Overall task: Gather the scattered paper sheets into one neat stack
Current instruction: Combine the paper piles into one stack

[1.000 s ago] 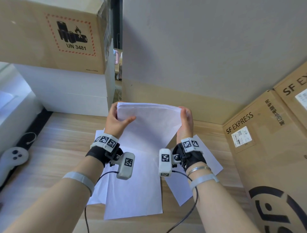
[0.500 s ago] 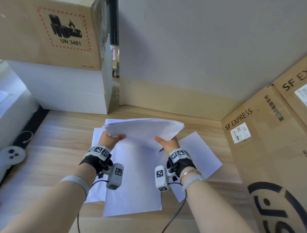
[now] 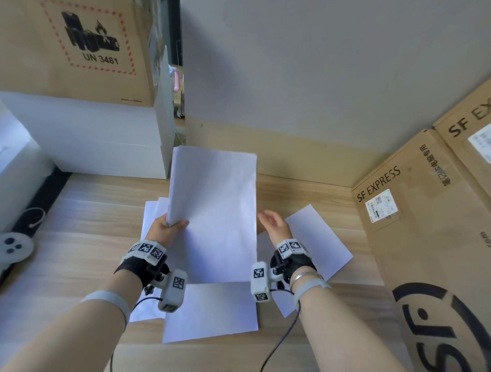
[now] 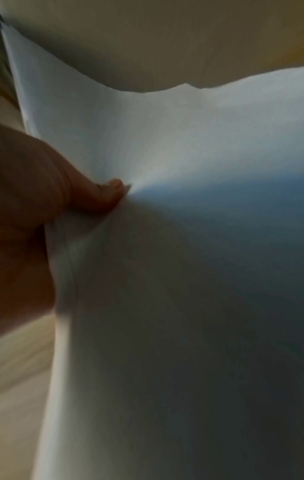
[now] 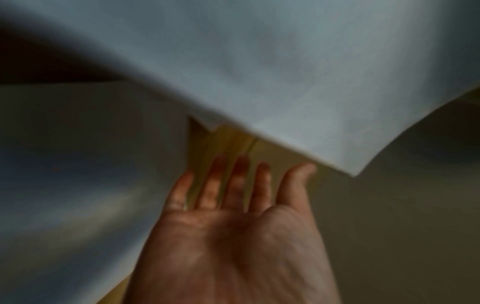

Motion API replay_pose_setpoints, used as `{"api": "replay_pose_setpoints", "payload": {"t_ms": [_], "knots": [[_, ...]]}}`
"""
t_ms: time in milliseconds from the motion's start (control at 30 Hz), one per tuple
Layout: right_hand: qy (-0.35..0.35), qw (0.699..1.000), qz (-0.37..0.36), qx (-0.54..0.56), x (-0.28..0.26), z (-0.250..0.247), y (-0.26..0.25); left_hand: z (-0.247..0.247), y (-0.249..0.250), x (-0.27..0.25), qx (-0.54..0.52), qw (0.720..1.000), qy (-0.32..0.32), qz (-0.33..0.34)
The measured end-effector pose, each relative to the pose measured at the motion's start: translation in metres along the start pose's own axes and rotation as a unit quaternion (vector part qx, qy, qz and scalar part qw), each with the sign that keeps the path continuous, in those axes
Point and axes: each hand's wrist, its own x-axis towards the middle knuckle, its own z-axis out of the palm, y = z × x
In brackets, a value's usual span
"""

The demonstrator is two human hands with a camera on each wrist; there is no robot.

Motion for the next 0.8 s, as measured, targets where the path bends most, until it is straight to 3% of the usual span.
{"api": "replay_pose_setpoints", "payload": {"t_ms": [67, 167, 333, 467, 567, 600, 700, 800], "knots": [[0.072, 0.991, 0.105, -0.049, 0.005, -0.014, 0.037, -0.005, -0.014, 0.0, 0.014, 0.999, 0.015, -0.03], [0.156, 0.947, 0.266, -0.09, -0.005, -0.032, 0.073, -0.011, -0.03, 0.001, 0.024, 0.997, 0.018, -0.072], [0.206, 0.91, 0.358, -0.04, -0.011, -0.031, 0.105, -0.012, -0.044, -0.002, 0.027, 0.994, 0.022, -0.106], [0.188, 0.934, 0.304, -0.013, -0.007, -0.035, 0.106, -0.014, -0.053, -0.002, 0.009, 0.992, 0.031, -0.121], [0.283, 0.918, 0.275, 0.041, -0.002, -0.037, 0.11, -0.019, -0.062, -0.001, 0.004, 0.991, 0.037, -0.13], [0.283, 0.929, 0.233, 0.044, -0.004, -0.038, 0.106, -0.021, -0.064, -0.001, 0.003, 0.99, 0.043, -0.132], [0.229, 0.965, 0.125, 0.012, -0.003, -0.042, 0.099, -0.033, -0.071, 0.002, -0.004, 0.988, 0.055, -0.147], [0.178, 0.977, 0.093, 0.072, -0.003, -0.036, 0.076, -0.044, -0.077, 0.001, -0.019, 0.984, 0.067, -0.163]]}}
